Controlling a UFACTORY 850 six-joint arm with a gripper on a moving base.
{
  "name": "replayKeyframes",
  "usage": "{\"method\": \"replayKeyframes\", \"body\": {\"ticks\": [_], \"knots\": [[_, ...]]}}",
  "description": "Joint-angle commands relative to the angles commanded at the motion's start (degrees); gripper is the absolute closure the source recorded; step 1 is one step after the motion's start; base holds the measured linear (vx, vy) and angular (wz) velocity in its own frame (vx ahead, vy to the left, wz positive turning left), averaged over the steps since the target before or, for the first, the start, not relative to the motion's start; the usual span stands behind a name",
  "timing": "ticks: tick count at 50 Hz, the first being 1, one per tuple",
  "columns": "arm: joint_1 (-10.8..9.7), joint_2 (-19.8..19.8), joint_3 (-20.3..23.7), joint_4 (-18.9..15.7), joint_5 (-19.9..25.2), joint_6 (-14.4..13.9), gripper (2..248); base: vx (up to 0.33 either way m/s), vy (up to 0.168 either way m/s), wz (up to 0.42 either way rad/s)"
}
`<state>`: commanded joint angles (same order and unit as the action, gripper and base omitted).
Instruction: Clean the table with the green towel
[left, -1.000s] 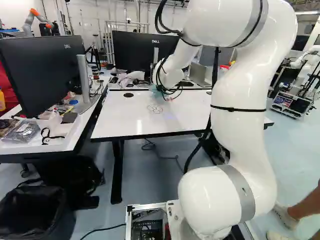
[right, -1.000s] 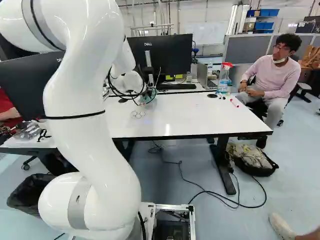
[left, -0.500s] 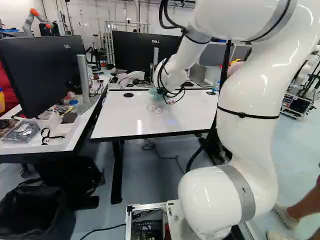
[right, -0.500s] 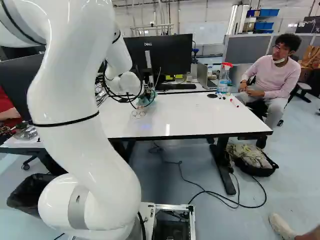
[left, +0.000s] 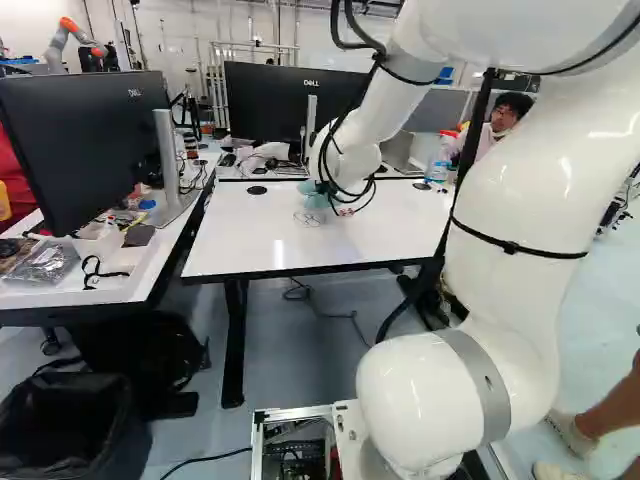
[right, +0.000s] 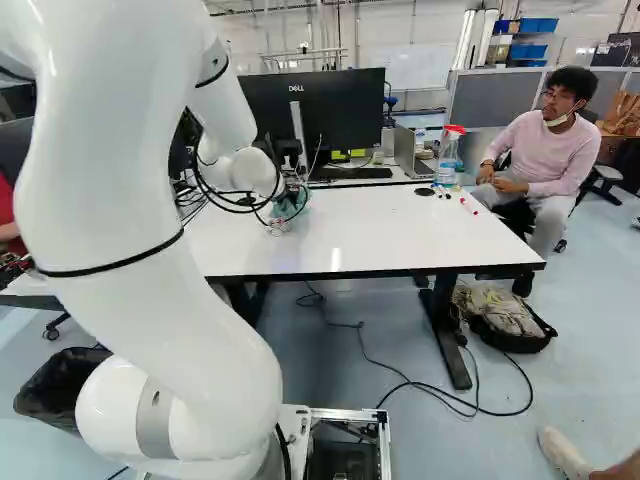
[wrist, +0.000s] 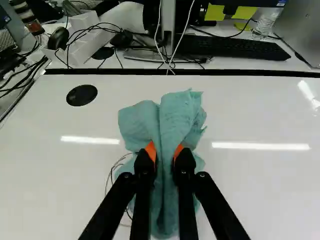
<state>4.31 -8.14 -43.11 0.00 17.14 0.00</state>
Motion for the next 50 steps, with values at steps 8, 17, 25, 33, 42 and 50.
{"method": "replayKeyframes", "body": {"ticks": [8, 17, 25, 33, 42, 50], "knots": [[0.1, 1.9, 2.1, 0.0, 0.8, 0.0, 195, 0.000, 0.000, 0.000], [0.2, 3.4, 3.8, 0.0, 2.0, 0.0, 195, 0.000, 0.000, 0.000], [0.2, 2.9, 4.1, 0.0, 3.1, 0.0, 195, 0.000, 0.000, 0.000], [0.3, 2.2, 4.5, 0.0, 4.3, 0.0, 195, 0.000, 0.000, 0.000], [0.7, 2.1, 5.7, 0.0, 6.0, 0.0, 195, 0.000, 0.000, 0.000], [1.3, 2.5, 7.3, 0.0, 6.5, 0.0, 195, 0.000, 0.000, 0.000]]}}
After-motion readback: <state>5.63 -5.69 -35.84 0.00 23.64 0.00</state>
